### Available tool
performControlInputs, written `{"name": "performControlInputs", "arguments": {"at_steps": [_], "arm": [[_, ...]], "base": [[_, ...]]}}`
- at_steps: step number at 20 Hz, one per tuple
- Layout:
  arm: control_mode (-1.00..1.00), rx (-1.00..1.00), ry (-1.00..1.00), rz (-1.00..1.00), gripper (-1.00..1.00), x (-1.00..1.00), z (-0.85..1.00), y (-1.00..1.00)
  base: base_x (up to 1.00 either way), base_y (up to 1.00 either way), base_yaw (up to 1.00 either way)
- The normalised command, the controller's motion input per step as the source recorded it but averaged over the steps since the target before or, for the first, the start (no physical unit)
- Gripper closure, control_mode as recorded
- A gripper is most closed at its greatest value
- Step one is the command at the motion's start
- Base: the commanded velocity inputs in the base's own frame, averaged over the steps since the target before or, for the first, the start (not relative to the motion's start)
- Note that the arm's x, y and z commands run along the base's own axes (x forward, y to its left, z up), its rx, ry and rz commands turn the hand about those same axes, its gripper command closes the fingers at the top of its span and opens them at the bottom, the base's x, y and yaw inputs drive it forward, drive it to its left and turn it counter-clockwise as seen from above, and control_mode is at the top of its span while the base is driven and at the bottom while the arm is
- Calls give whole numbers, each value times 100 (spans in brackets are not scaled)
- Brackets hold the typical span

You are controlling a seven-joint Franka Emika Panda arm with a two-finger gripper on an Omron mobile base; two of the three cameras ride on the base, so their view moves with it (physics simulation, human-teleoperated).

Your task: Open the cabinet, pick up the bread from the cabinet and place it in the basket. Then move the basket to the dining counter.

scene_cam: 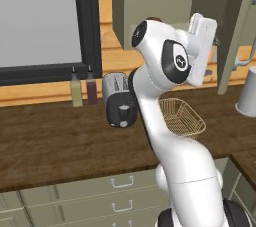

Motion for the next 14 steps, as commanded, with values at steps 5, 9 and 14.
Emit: {"name": "performControlInputs", "arguments": {"at_steps": [5,9,14], "arm": [[-100,10,-22,-49,-100,0,-4,-67],[-100,10,-20,-43,-100,0,-4,-89],[-100,10,-20,-37,-100,0,-10,-100]], "base": [[0,0,0],[0,0,0],[0,0,0]]}}
